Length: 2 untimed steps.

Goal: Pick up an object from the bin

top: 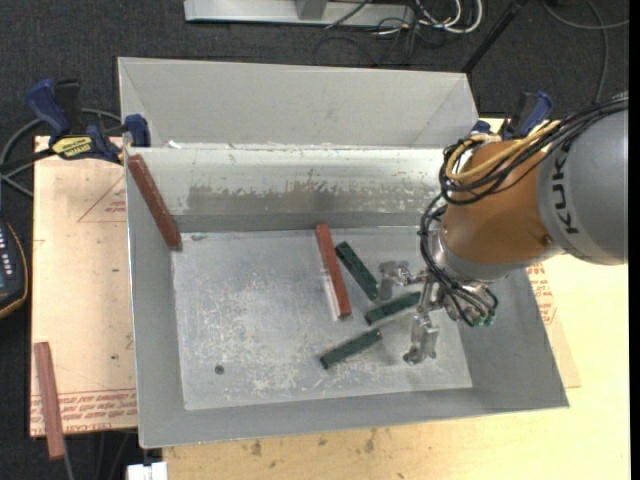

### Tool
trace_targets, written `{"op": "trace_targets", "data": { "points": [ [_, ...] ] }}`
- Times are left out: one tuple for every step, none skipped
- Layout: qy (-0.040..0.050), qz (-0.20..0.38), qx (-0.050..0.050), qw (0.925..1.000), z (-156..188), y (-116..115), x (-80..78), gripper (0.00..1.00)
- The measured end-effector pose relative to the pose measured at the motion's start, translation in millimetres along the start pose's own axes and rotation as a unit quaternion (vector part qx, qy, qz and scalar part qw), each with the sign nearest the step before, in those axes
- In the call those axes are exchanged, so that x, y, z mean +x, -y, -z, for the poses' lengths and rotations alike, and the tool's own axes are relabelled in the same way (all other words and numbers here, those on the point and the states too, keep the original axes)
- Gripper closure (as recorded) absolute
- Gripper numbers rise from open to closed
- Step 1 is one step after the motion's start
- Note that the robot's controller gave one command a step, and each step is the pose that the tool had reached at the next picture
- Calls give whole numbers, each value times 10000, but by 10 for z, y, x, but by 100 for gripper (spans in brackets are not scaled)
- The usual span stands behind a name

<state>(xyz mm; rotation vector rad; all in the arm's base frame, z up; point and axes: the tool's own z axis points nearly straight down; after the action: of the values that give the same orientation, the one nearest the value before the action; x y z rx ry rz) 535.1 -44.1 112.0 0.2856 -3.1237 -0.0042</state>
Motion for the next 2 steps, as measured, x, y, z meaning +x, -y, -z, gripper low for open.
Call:
{"op": "trace_targets", "data": {
  "points": [
    [53, -22, 9, 10000, -427, -183, -264, 0],
    [41, -26, 16, 10000, -403, -168, -255, 100]
  ]
}}
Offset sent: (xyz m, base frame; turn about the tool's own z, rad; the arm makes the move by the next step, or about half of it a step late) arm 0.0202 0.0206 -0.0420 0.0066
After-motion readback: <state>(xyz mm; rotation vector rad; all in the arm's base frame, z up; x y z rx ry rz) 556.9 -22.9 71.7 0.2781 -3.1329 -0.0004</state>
